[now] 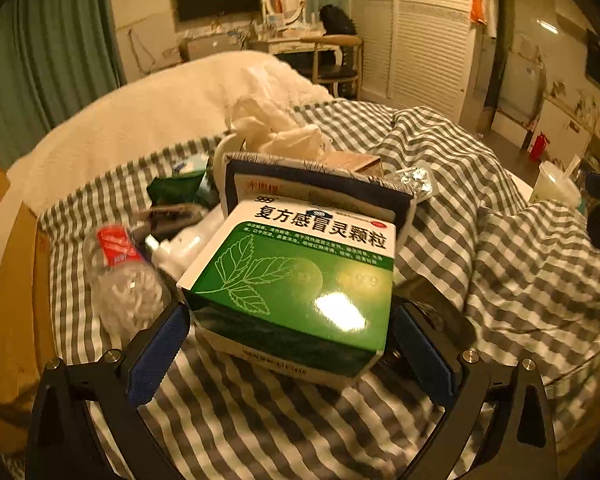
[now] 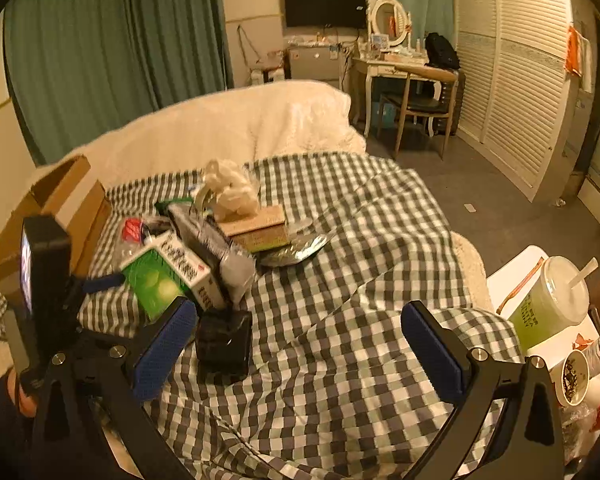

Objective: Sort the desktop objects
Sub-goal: 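Grasp the green medicine box with the left gripper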

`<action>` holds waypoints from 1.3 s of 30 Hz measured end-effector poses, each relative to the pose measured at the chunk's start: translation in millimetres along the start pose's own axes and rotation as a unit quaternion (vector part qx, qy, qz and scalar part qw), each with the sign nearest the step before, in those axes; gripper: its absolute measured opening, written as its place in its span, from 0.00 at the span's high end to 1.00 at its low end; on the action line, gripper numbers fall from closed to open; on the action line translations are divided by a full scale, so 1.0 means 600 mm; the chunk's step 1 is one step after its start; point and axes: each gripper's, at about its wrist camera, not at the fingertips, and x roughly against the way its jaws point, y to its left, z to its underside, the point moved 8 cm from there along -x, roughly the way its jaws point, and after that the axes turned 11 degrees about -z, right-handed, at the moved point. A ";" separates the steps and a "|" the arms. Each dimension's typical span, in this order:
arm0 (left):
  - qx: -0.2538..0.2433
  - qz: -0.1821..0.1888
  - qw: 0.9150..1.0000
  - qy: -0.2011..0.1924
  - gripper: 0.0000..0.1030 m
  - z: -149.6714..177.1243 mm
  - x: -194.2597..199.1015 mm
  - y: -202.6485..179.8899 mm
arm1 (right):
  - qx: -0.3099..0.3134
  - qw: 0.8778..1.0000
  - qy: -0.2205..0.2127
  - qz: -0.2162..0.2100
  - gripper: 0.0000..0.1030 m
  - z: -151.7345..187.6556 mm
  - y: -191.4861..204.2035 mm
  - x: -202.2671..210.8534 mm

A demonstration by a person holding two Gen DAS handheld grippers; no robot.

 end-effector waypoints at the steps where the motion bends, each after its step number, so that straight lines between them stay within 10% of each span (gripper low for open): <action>1: 0.003 0.000 1.000 -0.005 0.07 -0.001 -0.002 0.002 | 0.005 1.000 0.011 0.003 0.00 0.004 0.005 -0.010; 7: 0.061 0.003 0.998 -0.026 0.07 -0.006 0.014 0.046 | 0.005 0.999 0.051 -0.004 0.00 0.024 0.025 -0.057; 9: 0.088 0.005 0.995 -0.036 0.32 -0.010 0.027 0.066 | 0.000 0.998 0.062 -0.012 0.00 0.029 0.028 -0.069; 11: 0.120 0.013 0.992 -0.043 0.34 -0.015 0.040 0.089 | -0.004 0.997 0.072 -0.024 0.00 0.035 0.036 -0.081; 21: 0.104 0.034 0.994 0.001 0.00 0.006 0.000 0.076 | -0.006 0.988 0.144 -0.056 0.03 0.083 0.083 -0.175; 23: 0.094 0.038 0.995 0.000 0.00 0.003 -0.003 0.075 | -0.011 0.985 0.163 -0.058 0.18 0.094 0.086 -0.201; 25: 0.086 0.048 0.995 0.001 0.00 0.000 -0.011 0.069 | -0.019 0.983 0.174 -0.057 0.54 0.103 0.083 -0.221; 39: 0.077 0.094 0.992 -0.014 0.04 -0.003 -0.017 0.038 | -0.044 0.986 0.153 -0.039 0.55 0.094 0.059 -0.195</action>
